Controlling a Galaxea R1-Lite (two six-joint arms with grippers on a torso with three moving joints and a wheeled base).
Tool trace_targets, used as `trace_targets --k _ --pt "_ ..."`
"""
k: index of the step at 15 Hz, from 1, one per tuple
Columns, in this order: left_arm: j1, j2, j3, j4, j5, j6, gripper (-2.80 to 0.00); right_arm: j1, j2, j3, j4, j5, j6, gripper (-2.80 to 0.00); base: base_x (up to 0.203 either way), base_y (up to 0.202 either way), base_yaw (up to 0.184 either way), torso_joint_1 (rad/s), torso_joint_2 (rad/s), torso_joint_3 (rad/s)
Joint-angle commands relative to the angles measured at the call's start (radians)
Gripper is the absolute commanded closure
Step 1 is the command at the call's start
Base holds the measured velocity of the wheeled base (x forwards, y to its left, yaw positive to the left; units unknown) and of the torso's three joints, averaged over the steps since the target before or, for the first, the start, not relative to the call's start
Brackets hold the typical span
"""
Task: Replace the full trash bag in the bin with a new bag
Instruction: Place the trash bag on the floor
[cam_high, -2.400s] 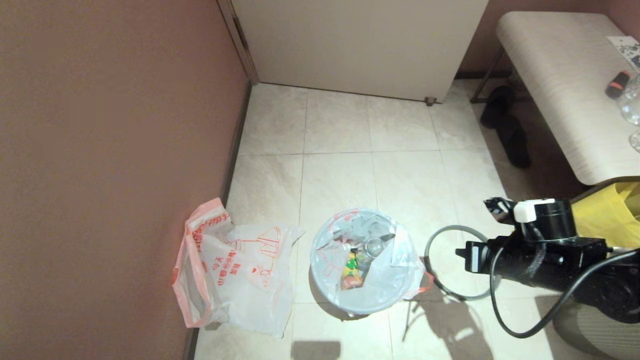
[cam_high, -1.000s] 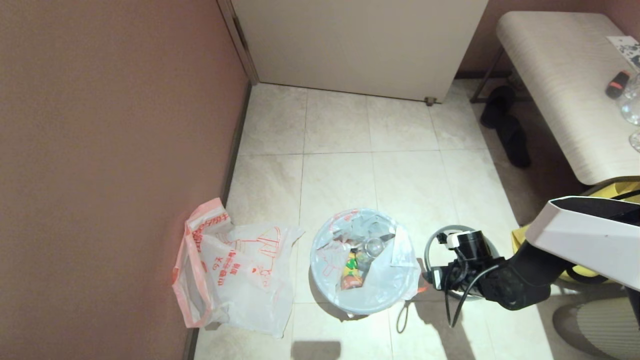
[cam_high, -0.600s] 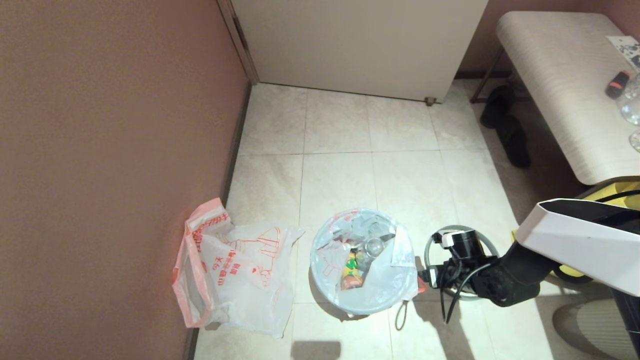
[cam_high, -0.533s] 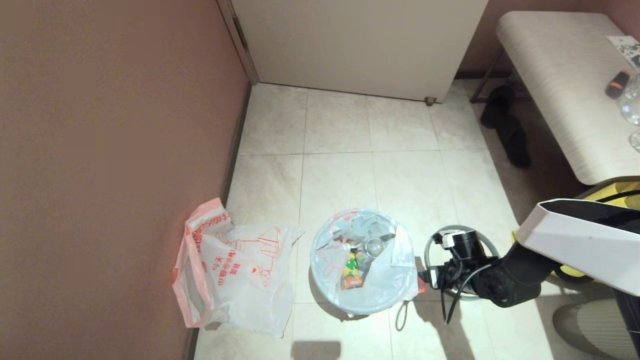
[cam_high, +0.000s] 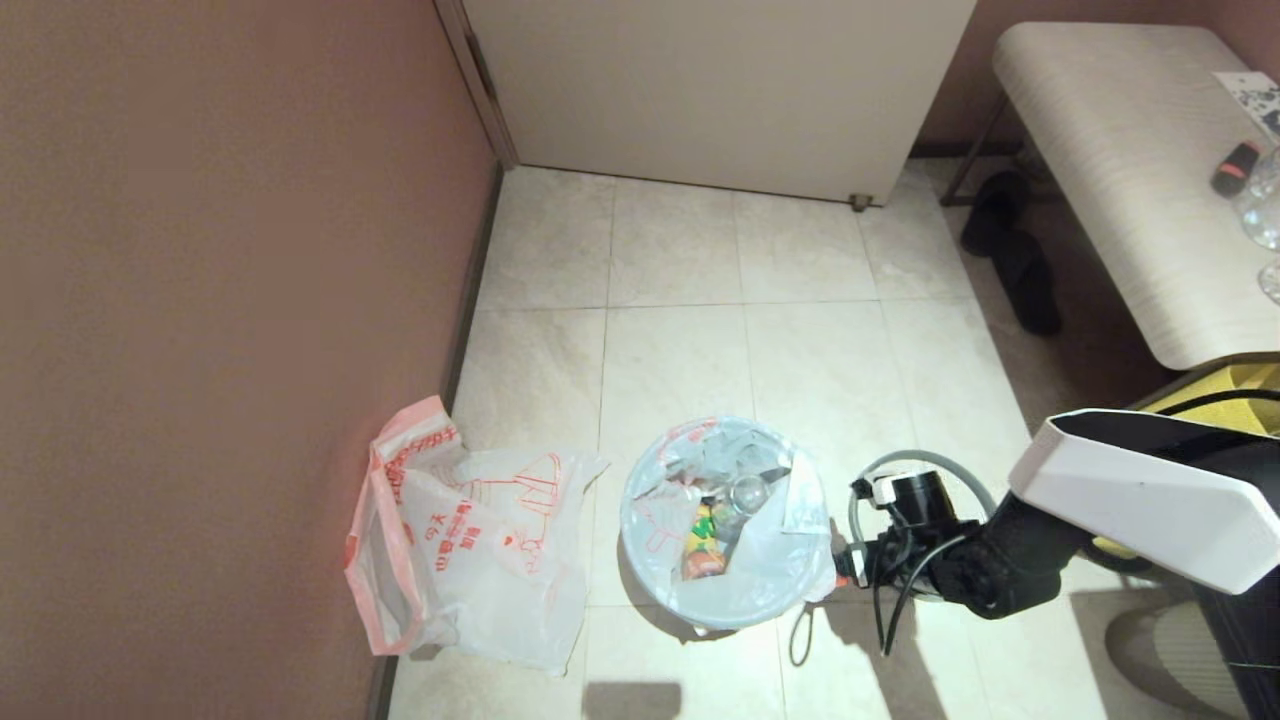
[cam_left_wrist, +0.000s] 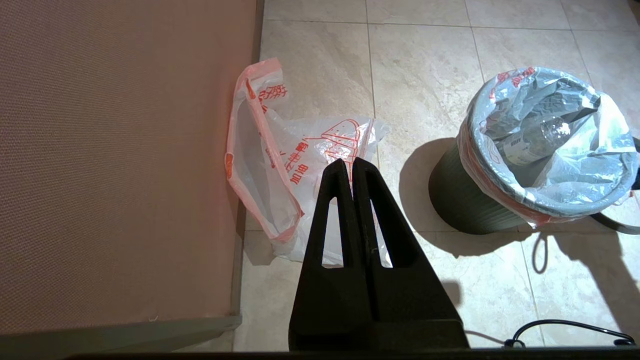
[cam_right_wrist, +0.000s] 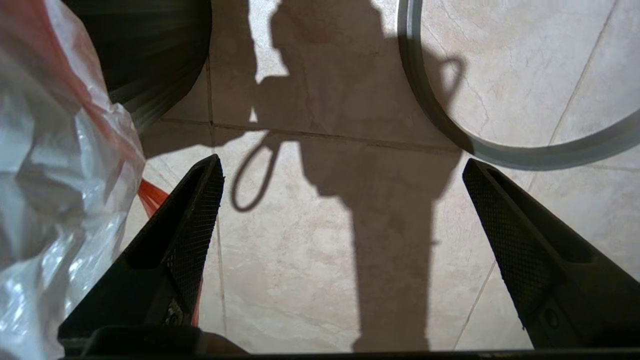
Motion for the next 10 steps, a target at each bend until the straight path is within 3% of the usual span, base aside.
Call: trace_targets --k 1,5,8,10 --pt "0.0 0.001 0.0 -0.001 0.001 -0.001 0.0 -0.001 0.056 -0.05 0.006 -0.001 -0.014 -2.8 0.0 0.0 0.0 0.0 0.0 0.0" --pt "0.0 0.001 0.0 -0.001 0.0 0.001 0.0 -0.003 0.087 -0.182 0.134 -0.004 -0.038 -2.8 0.0 0.0 0.0 0.0 0.0 0.0" --pt "0.0 0.001 0.0 -0.001 0.0 0.0 0.0 -0.016 0.126 -0.275 0.166 -0.131 -0.169 -2.8 0.0 0.0 0.0 0.0 0.0 0.0" --pt "0.0 0.001 0.0 -0.001 0.0 0.0 0.0 -0.015 0.13 -0.282 0.17 -0.189 -0.215 -2.8 0.0 0.0 0.0 0.0 0.0 0.0"
